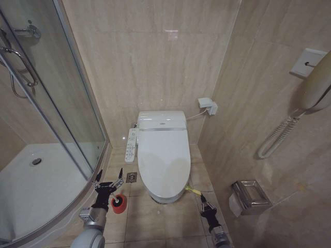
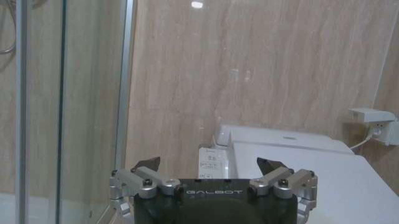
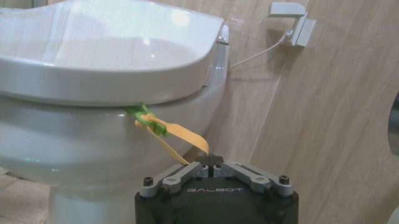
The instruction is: Open the toilet lid, clean the toilet bowl with a toilet brush, close the toilet lid, and flush.
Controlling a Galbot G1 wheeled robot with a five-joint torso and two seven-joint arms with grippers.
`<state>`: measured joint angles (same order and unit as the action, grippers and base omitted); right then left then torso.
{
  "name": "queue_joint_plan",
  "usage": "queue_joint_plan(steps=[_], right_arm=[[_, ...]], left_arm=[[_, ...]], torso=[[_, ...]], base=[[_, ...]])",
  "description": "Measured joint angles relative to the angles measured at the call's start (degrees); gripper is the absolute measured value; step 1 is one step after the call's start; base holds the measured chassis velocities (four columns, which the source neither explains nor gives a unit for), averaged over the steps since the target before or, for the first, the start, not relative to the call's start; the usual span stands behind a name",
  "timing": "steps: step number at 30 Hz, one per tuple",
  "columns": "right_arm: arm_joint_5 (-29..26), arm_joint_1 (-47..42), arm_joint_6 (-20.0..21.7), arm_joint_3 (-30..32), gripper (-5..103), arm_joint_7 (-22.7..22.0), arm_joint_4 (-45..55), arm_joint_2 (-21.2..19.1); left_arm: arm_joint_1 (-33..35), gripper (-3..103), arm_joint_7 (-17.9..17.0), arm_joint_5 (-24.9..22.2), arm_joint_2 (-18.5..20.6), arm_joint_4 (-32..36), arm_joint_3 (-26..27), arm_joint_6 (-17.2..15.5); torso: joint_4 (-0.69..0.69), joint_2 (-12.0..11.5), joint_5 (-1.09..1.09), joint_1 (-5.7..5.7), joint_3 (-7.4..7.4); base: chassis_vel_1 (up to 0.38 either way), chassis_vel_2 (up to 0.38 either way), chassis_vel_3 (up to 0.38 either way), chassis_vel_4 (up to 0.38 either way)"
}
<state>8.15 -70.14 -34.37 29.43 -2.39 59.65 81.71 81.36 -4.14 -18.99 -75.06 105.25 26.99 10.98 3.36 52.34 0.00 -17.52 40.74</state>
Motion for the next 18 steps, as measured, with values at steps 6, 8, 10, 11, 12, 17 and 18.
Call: queue_joint_plan(steps=[6, 8, 10, 11, 12, 17, 18], right_arm=[[-1.19, -0.9, 0.42, -0.23, 0, 0.23, 3.45, -0.15], [-2.18, -1.34, 1.22, -0.44, 0, 0.67, 6.4, -0.16], [-2.67, -1.54, 1.72, -0.53, 0, 0.89, 7.78, -0.16], [-3.23, -1.8, 2.36, -0.6, 0, 1.11, 9.56, -0.18], [-3.7, -1.91, 2.7, -0.68, 0, 1.21, 10.85, -0.24], [-4.86, -2.28, 4.04, -0.9, 0, 1.25, 16.3, -0.98], [-5.01, -2.41, 4.31, -0.9, 0, 1.16, 17.67, -1.22]], left_arm=[[0.0, 100, 0.0, 0.0, 0.0, 0.0, 0.0, 0.0], [0.0, 100, 0.0, 0.0, 0.0, 0.0, 0.0, 0.0], [0.0, 100, 0.0, 0.0, 0.0, 0.0, 0.0, 0.0], [0.0, 100, 0.0, 0.0, 0.0, 0.0, 0.0, 0.0], [0.0, 100, 0.0, 0.0, 0.0, 0.0, 0.0, 0.0], [0.0, 100, 0.0, 0.0, 0.0, 0.0, 0.0, 0.0], [0.0, 100, 0.0, 0.0, 0.0, 0.0, 0.0, 0.0]], torso=[[0.0, 0.0, 0.0, -0.01, 0.0], [0.0, 0.0, -0.01, -0.01, 0.0], [0.0, 0.0, -0.01, -0.01, 0.0], [0.0, 0.0, 0.0, -0.01, 0.0], [0.0, 0.0, -0.01, -0.01, 0.0], [-0.03, 0.0, 0.02, -0.01, 0.0], [-0.02, 0.0, 0.01, -0.01, 0.01]], base=[[0.0, 0.0, 0.0, 0.0], [0.0, 0.0, 0.0, 0.0], [0.0, 0.0, 0.0, 0.0], [0.0, 0.0, 0.0, 0.0], [0.0, 0.0, 0.0, 0.0], [0.0, 0.0, 0.0, 0.0], [0.0, 0.0, 0.0, 0.0]])
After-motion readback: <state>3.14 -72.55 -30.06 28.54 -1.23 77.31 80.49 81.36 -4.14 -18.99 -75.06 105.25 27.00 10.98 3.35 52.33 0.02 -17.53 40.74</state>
